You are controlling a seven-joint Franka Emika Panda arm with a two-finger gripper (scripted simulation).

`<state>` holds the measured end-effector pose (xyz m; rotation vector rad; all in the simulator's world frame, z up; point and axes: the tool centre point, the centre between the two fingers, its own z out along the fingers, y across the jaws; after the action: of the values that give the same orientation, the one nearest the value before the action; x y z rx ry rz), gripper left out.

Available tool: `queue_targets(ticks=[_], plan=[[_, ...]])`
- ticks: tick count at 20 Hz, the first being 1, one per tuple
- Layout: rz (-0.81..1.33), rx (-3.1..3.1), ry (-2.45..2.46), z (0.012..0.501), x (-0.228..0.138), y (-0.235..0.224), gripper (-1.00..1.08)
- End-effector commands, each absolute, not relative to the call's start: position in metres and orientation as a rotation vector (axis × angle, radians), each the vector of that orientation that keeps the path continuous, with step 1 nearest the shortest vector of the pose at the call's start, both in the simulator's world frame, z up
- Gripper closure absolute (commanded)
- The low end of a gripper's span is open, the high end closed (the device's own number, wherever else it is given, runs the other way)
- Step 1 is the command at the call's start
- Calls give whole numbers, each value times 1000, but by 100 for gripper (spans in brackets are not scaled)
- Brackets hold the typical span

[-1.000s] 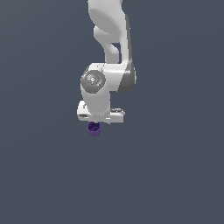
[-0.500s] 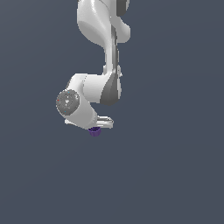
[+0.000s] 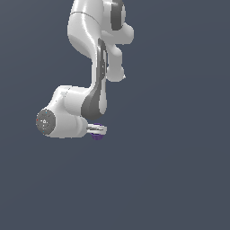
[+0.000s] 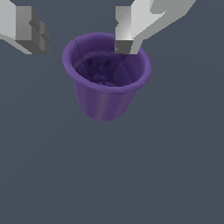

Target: Pick up the object and move it to a goal position.

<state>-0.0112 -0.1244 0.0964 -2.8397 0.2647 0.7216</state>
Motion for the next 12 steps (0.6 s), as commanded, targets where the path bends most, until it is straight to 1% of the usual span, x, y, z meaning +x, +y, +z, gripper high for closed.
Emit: queue_targets(ticks=[1, 12], plan=[[756, -2805, 271, 94, -13, -130, -20], [820, -2733, 283, 89, -18, -143, -20]])
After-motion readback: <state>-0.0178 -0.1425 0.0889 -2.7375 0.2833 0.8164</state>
